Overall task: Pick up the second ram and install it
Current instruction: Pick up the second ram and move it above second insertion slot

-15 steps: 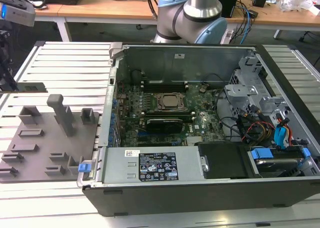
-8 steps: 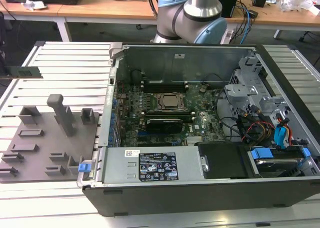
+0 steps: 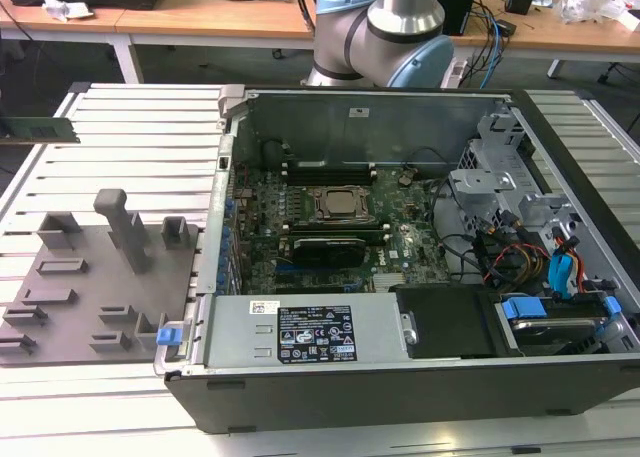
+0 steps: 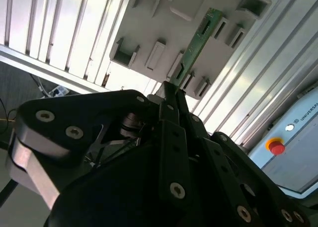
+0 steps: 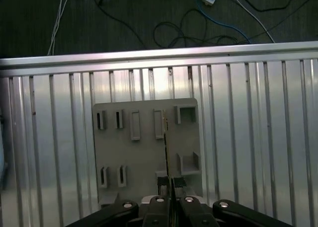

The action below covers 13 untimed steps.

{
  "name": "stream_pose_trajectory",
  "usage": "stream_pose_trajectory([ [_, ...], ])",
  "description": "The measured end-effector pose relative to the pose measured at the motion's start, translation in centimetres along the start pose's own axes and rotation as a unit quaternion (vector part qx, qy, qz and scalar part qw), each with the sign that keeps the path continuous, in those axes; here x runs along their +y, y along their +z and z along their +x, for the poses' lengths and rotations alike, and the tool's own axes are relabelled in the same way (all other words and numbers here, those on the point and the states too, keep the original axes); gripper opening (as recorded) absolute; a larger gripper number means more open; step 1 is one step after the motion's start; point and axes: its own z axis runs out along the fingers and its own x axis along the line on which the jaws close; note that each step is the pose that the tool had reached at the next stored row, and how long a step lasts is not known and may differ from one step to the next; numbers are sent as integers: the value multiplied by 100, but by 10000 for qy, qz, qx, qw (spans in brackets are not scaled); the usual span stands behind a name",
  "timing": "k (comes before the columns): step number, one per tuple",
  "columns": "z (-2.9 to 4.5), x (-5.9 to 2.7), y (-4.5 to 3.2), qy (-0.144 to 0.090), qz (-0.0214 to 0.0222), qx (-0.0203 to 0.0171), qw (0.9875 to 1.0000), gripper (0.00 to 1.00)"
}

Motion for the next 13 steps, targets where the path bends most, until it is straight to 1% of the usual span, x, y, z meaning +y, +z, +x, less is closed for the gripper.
stream_pose_trajectory([
  [1, 0, -7, 0, -1, 0, 0, 10000, 14],
  [3, -3, -64, 0, -1, 1, -1, 10000, 14],
  [5, -8, -143, -1, -1, 1, -1, 10000, 14],
  [8, -19, -305, -3, -1, 0, -1, 10000, 14],
  [10, -23, -366, -4, -1, -1, 0, 10000, 14],
  [13, -31, -490, -6, -1, -4, 0, 10000, 14],
])
